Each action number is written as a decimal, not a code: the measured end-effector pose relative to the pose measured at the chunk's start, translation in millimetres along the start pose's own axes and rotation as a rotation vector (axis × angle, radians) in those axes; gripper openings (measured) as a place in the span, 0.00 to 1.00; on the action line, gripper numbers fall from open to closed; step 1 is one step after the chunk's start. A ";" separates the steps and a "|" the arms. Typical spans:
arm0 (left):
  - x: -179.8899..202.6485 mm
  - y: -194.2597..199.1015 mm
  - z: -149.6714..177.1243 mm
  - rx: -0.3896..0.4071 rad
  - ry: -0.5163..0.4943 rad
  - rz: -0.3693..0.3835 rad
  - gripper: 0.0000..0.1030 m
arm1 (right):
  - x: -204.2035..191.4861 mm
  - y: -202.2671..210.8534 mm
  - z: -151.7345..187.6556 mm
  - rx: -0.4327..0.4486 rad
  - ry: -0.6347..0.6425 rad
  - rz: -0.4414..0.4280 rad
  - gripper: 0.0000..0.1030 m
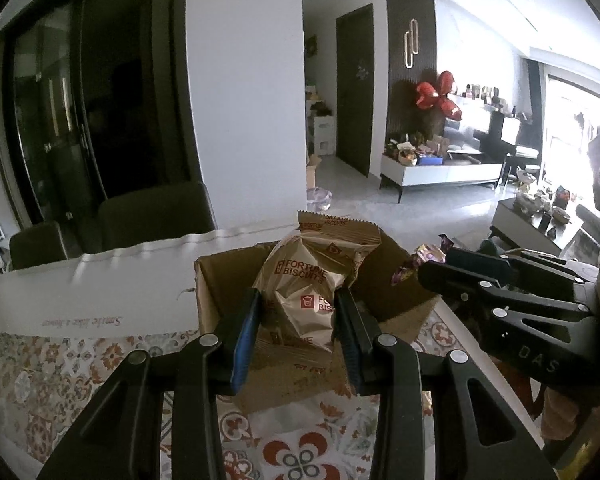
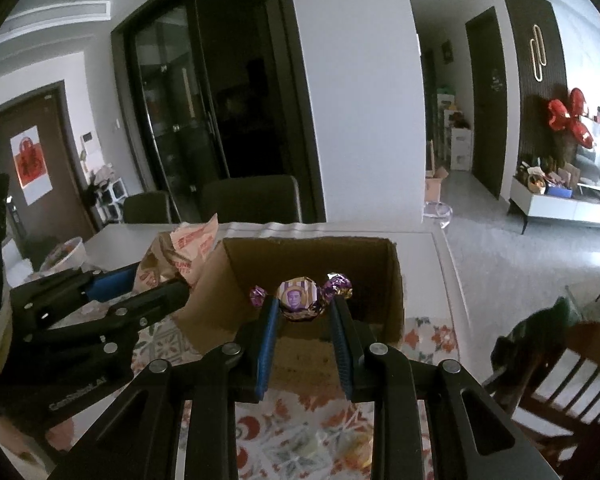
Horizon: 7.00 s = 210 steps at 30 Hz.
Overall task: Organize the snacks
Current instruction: 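Open both tools to drop the packet and candy into the box, then move both tools back toward the yellow candy and small white candy, then close the right tool on the yellow-wrapped candy while the left tool grasps the white candy, then lift both candies and carry them over the box, then lower both tools into the box and open them to release the candies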
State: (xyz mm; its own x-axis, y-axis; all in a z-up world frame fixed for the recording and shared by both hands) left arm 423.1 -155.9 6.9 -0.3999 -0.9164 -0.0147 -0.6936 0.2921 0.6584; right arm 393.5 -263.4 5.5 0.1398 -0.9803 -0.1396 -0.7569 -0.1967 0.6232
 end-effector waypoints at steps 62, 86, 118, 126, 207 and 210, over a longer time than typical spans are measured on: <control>29.3 48.3 57.7 0.028 -0.070 -0.085 0.75 | 8.8 37.7 65.9 -0.026 0.041 0.075 0.48; 64.3 -22.7 128.9 -0.120 -0.089 -0.011 0.75 | 44.6 -2.1 143.9 -0.141 -0.070 0.063 0.48; 85.1 -109.8 176.9 -0.265 -0.114 0.112 0.57 | 63.9 -80.5 186.9 -0.263 -0.201 0.004 0.48; 90.7 -118.9 180.0 -0.279 -0.137 0.116 0.42 | 65.1 -85.5 191.9 -0.271 -0.165 0.022 0.39; 33.4 43.0 43.0 0.060 0.049 0.068 0.18 | -2.0 42.3 48.7 0.142 -0.048 0.007 0.18; 29.6 42.7 33.2 0.063 0.048 0.064 0.18 | -3.2 42.9 37.1 0.156 -0.040 0.009 0.18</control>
State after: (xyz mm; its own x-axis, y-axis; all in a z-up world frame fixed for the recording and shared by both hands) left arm 361.7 -161.4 9.6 -0.4164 -0.9070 0.0626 -0.7047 0.3654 0.6082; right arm 336.9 -268.1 4.2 0.1095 -0.9799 -0.1669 -0.8485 -0.1796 0.4978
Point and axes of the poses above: each gripper's, at about its wrist camera, not at the fingertips, and y roughly against the way its jaws point, x to its right, z to its underside, the point moved 10 cm from there along -y, roughly the way its jaws point, and after that the axes turned 6 degrees about -x, right-handed, at the moved point
